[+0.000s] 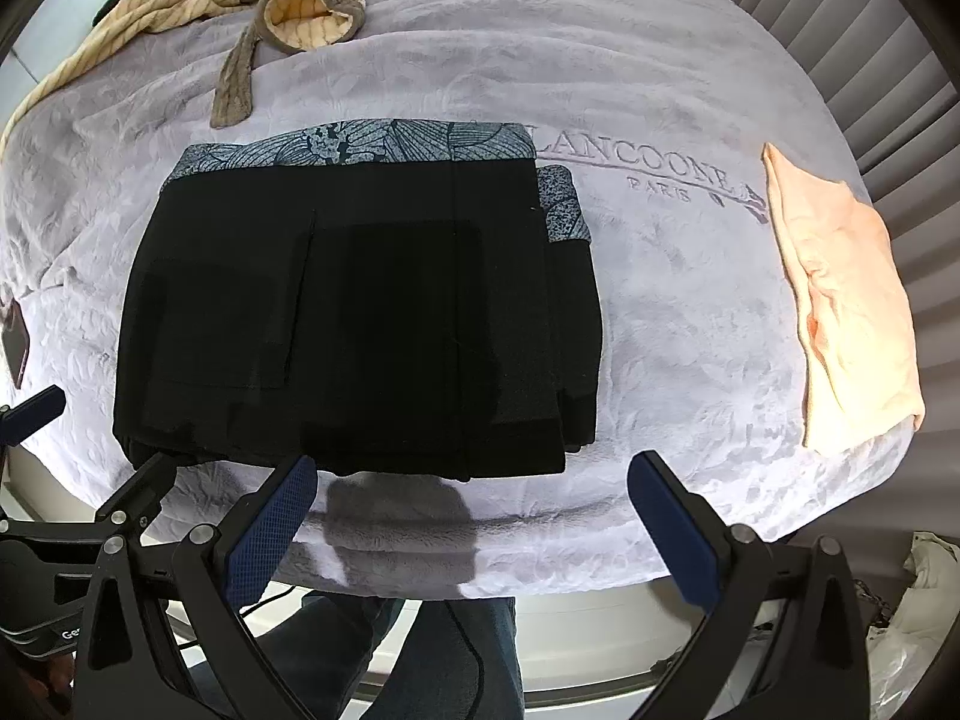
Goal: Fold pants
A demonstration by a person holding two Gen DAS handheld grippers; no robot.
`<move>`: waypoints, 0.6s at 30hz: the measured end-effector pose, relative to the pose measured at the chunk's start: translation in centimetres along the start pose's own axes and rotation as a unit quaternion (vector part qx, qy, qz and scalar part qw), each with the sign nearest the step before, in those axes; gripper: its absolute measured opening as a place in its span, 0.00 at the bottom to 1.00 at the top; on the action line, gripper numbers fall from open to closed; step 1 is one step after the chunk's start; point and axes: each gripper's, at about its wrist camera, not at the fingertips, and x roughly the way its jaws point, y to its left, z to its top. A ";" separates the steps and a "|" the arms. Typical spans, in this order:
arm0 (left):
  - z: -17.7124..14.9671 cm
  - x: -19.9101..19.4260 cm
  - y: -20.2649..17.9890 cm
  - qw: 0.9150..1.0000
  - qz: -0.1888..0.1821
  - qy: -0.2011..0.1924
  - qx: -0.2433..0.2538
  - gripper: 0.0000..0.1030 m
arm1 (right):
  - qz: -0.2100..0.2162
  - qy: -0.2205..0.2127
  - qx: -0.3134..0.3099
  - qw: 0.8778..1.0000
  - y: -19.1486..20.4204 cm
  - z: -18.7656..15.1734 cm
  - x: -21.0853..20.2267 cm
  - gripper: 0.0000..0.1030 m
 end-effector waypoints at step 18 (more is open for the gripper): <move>0.5 0.3 0.1 1.000 -0.008 0.001 -0.005 1.00 | 0.003 0.010 0.002 1.000 0.0 0.2 0.7 1.00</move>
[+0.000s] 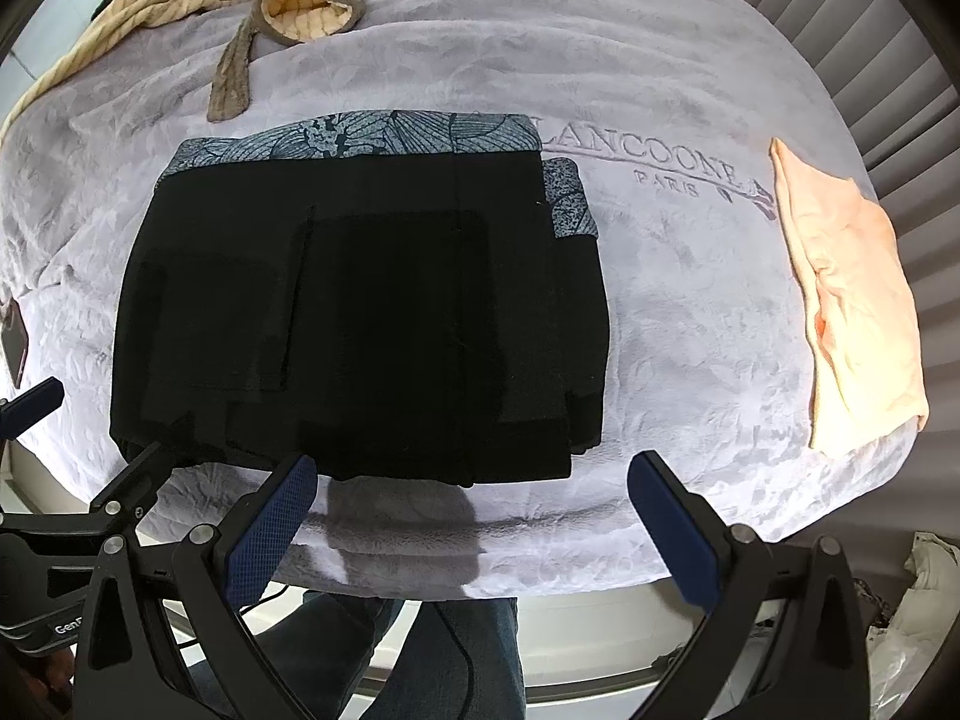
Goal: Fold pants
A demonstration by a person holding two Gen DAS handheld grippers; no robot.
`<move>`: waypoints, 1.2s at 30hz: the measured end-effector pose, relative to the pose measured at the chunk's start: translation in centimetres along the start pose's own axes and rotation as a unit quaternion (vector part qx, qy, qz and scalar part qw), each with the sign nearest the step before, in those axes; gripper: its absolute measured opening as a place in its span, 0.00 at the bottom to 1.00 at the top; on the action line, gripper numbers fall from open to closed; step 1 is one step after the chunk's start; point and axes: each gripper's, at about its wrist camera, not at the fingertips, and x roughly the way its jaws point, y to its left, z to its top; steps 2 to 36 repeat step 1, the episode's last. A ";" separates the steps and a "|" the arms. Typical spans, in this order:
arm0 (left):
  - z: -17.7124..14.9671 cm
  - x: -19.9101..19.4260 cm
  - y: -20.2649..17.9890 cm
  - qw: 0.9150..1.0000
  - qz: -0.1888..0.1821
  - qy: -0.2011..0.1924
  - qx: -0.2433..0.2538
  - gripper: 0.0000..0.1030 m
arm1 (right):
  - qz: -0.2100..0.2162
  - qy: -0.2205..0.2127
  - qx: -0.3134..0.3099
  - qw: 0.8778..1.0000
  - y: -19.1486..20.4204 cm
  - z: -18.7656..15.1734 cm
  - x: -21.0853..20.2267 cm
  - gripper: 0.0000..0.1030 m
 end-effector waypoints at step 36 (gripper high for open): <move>0.1 0.1 0.0 1.000 -0.001 0.002 -0.001 1.00 | 0.000 0.000 0.000 1.000 0.0 0.0 0.0 1.00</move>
